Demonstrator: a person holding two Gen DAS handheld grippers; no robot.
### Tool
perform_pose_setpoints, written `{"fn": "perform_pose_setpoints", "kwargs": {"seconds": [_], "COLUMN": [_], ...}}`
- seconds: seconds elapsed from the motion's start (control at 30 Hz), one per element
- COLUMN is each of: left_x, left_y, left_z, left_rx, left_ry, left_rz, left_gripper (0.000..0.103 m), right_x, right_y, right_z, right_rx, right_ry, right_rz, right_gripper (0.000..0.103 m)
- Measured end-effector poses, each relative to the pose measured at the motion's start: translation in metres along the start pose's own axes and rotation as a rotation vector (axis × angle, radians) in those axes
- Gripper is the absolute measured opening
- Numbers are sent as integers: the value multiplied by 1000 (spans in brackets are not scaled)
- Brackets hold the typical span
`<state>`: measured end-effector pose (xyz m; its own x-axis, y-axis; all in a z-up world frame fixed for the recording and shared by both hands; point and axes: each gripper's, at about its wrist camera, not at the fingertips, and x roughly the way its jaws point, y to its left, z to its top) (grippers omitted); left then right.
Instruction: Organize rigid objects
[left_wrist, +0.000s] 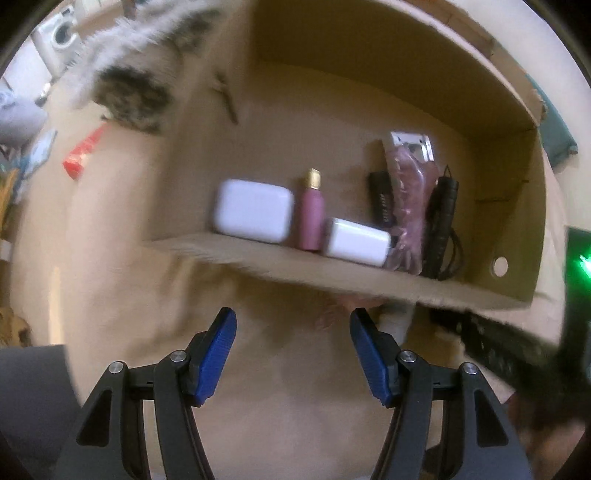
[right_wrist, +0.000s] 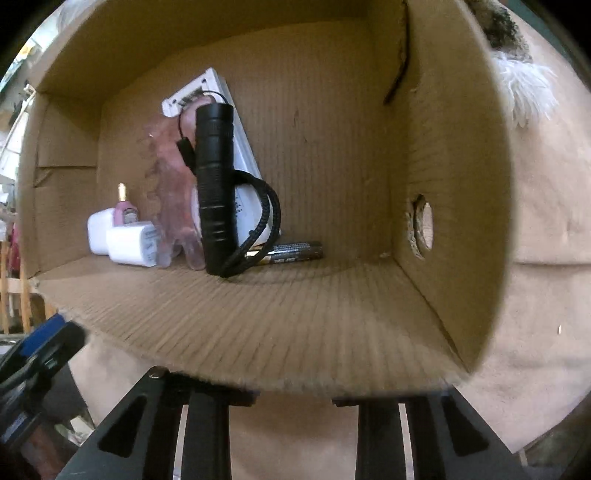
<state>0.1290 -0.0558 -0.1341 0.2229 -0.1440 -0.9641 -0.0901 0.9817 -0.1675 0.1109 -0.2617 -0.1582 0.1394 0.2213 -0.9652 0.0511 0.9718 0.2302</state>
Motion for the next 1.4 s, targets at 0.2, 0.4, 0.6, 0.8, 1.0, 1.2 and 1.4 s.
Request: {"fn": "perform_pose_setpoints", "kwargs": {"seconds": [0.2, 0.4, 0.6, 0.8, 1.0, 1.2, 1.4], "left_x": [42, 52, 62, 60, 57, 55, 49], "left_y": [-24, -45, -64, -62, -38, -17, 10], "left_z": [10, 15, 10, 11, 14, 7, 0], "left_rx": [-20, 12, 58, 51, 45, 59, 62], "left_ry": [51, 18, 19, 10, 10, 14, 27], "left_rz": [12, 70, 119, 126, 148, 178, 221], "left_gripper": [61, 68, 70, 49, 47, 47, 47], "right_x": [-20, -33, -38, -38, -36, -30, -33], "right_y": [-4, -12, -19, -23, -20, -14, -9], "right_z": [-12, -21, -14, -16, -17, -20, -22], "right_rx": [3, 15, 31, 21, 18, 4, -16], "right_ry": [-41, -62, -64, -57, -59, -54, -65], "right_rz": [49, 77, 105, 108, 104, 91, 90], "right_gripper": [28, 28, 28, 28, 28, 28, 28]}}
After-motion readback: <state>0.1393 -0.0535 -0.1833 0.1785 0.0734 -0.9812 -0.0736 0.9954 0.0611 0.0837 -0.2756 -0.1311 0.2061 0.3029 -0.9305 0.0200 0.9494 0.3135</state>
